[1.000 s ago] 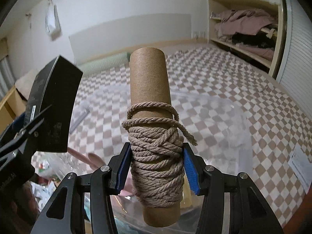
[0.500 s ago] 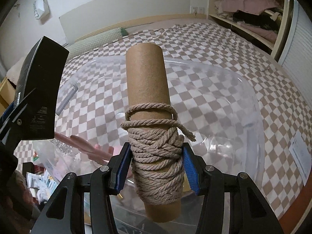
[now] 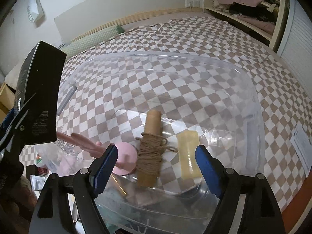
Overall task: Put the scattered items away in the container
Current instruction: 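Lower the tube into the clear box and open the right tool, then lower the black UGREEN box into the clear box and open the left tool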
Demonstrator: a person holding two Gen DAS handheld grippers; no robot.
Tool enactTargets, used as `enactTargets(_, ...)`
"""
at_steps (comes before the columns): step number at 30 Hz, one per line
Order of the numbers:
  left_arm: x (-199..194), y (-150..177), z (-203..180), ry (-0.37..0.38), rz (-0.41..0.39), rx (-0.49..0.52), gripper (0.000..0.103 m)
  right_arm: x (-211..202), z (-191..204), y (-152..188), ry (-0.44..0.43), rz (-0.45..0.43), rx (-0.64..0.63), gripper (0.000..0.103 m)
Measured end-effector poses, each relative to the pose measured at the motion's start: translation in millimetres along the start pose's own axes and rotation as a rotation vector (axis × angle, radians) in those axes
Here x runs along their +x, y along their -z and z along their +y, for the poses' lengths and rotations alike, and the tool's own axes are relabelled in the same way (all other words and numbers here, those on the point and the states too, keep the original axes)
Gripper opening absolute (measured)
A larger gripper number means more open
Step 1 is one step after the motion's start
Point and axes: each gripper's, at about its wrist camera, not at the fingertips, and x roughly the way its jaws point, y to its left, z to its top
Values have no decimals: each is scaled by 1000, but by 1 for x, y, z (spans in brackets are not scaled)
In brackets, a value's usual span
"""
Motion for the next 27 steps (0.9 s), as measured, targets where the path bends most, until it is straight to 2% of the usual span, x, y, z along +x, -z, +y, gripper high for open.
enactTargets(9, -6, -8, -5, 9, -19, 38, 102, -8, 0, -11, 13, -16, 0, 82)
enactTargets(15, 3, -16, -9, 28, 38, 81, 102, -6, -6, -11, 10, -14, 9, 82)
enactTargets(21, 20, -9, -16, 30, 99, 105, 102, -9, -7, -9, 8, -12, 16, 82)
enactTargets(24, 28, -5, -18, 66, 134, 90, 103, -9, -5, -9, 1, -7, 15, 82)
enactTargets(27, 32, 0, -24, 47, 148, 114, 103, -9, -4, -8, 1, -5, 7, 82)
